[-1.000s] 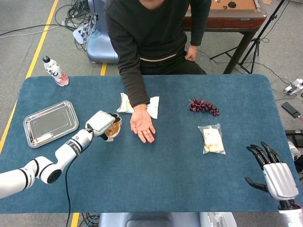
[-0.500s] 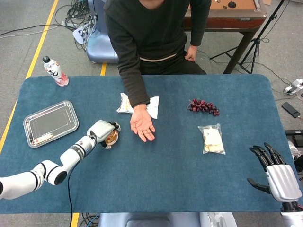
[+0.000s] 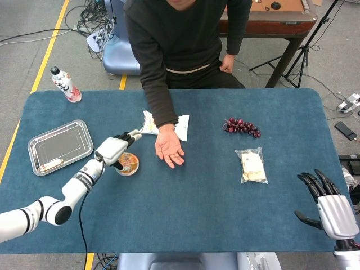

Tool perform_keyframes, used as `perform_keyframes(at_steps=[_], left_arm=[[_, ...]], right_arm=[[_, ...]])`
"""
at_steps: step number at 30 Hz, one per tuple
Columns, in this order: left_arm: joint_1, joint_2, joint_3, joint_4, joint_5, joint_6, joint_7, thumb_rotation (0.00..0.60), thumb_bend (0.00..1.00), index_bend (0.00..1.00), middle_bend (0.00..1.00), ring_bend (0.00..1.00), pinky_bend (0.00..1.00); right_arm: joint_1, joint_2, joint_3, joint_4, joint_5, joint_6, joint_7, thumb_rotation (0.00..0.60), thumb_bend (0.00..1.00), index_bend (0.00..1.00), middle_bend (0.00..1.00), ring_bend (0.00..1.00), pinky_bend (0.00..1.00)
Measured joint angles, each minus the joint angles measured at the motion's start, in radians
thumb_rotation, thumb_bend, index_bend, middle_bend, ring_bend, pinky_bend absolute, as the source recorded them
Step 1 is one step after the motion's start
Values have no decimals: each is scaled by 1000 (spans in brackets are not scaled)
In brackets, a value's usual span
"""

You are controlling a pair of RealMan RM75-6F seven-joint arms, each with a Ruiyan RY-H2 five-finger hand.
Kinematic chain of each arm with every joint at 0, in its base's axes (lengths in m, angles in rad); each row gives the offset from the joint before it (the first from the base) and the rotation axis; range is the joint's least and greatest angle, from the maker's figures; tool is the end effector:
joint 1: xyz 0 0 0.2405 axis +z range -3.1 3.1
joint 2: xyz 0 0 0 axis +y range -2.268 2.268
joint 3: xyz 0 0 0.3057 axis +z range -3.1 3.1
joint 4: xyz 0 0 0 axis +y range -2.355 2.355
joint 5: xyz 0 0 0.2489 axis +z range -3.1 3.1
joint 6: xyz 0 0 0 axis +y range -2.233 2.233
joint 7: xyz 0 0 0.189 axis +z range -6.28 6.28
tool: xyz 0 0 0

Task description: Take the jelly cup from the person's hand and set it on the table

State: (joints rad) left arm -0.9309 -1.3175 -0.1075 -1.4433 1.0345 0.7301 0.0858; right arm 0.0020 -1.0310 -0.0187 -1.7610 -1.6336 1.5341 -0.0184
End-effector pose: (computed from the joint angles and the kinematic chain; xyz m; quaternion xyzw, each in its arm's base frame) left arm -0.1779 0.4873 -0.0074 -0.7662 -0.4046 -0.3165 0.3860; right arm -0.3401 -0.1845 0.1502 0.6114 -0.4027 0.3965 0.5539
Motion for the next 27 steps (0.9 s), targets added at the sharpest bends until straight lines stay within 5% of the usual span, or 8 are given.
perform_keyframes(at_steps=[8,17,27], left_arm=[[135,73,0,-117,-8,224,25,600,172,0,0,0,141],[313,144,55,-271,9,451,110,600,172,0,0,0,141],[525,152,127,-317,149,705,117,600,172,0,0,0,141]], right_arm=[[0,0,3,19,17,-6,25,600,112,148,150,0,163],[23,-2,8,30,22,-43,36,600,112,148,150,0,163],[37,-10,11,35,23,-58,38,600,112,148,150,0,162]])
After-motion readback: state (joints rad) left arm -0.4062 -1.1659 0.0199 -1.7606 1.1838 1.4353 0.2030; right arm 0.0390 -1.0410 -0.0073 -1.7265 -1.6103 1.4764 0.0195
